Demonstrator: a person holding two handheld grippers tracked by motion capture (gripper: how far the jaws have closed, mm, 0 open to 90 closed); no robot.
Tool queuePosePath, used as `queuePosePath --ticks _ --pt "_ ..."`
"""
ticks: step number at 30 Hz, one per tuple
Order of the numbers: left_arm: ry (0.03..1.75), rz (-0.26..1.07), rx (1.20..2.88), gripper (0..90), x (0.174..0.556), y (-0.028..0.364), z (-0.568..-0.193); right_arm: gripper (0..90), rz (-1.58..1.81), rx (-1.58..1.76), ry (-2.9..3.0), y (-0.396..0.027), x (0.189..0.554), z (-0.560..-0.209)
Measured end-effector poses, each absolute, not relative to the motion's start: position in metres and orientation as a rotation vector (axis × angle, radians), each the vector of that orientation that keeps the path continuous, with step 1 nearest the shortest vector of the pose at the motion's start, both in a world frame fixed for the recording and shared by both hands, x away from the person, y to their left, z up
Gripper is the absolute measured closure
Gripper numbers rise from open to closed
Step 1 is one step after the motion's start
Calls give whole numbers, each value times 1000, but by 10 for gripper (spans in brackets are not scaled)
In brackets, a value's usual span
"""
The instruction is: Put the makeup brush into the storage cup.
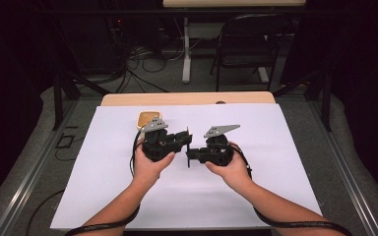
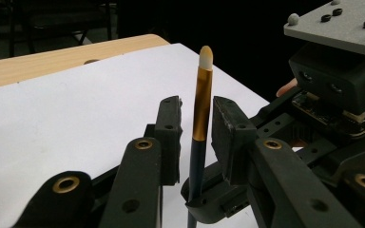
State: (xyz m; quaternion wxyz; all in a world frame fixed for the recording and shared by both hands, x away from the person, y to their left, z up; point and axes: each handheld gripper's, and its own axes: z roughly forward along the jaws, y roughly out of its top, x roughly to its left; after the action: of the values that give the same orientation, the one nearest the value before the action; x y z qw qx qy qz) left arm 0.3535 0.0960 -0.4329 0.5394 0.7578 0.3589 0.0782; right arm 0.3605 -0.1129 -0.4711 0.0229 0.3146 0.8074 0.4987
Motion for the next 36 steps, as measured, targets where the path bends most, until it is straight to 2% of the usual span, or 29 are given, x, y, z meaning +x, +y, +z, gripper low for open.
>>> queuePosePath --ticks 19,36 --pt "870 174 1821 824 353 96 -433 841 1506 957 2536 -111 359 -474" --pt "875 162 1825 836 354 97 -430 841 1504 943 2536 -110 359 -472"
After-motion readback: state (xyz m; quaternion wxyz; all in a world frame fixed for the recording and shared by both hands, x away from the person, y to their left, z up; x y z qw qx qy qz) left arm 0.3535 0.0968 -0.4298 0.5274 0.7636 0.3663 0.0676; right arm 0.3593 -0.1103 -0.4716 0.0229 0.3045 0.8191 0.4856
